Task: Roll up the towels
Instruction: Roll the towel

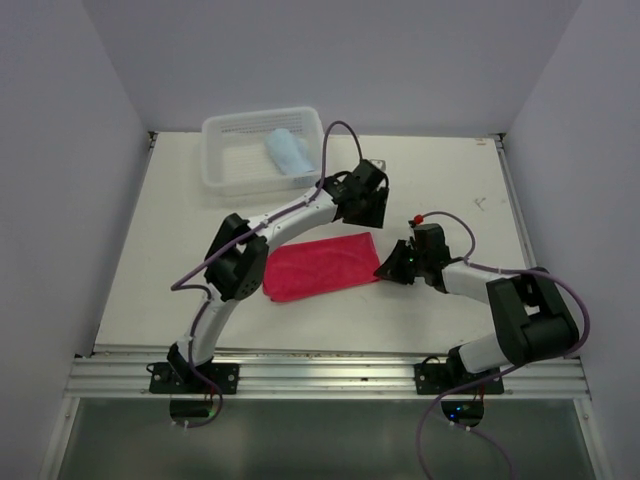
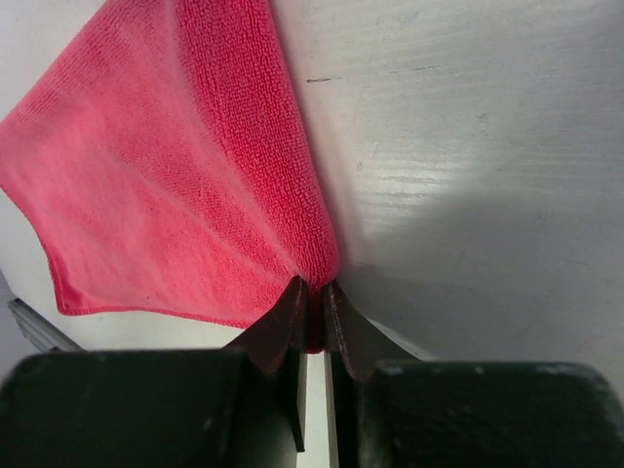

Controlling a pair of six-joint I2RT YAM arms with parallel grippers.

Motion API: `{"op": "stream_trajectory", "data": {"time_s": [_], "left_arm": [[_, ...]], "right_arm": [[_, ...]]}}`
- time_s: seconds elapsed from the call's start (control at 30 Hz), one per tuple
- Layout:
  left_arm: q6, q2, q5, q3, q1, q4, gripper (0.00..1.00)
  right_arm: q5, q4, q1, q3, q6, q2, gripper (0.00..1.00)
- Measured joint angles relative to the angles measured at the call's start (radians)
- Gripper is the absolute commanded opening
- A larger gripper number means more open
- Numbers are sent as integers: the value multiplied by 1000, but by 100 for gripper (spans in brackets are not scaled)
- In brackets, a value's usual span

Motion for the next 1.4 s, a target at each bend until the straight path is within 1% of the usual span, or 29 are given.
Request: {"op": "stream_trajectory", "data": {"time_s": [0.1, 0.2, 0.43, 0.8, 0.93, 1.03, 1.1, 1.23, 1.3, 1.4], "left_arm": [[-35, 17, -7, -2, -10, 1, 56], [-78, 20, -5, -29, -20, 9, 54], [-130, 39, -2, -40, -33, 15, 52], [-153, 103, -37, -39, -39, 19, 47], [-155, 125, -55, 1, -39, 0, 46], [-156, 147, -70, 38, -40, -25, 42], [-156, 159, -83, 58, -42, -41, 37], [-162, 167, -114, 74, -45, -67, 34], [-163, 170, -129, 76, -48, -72, 31], [-167, 172, -149, 79, -52, -80, 28]], "right_arm": [[-12, 32, 0, -5, 1, 12, 1], [-19, 48, 0, -9, 0, 15, 0], [-22, 54, 0, -11, -8, 15, 0], [-24, 58, 0, -14, -17, 14, 0], [-24, 59, 0, -15, -28, 12, 0], [-23, 61, 0, -18, -36, 10, 0], [-22, 68, 0, -23, -41, 6, 0], [-20, 79, 1, -31, -46, 1, 0], [-11, 82, 3, -34, -50, -4, 0], [16, 81, 15, -43, -58, -22, 0]]}}
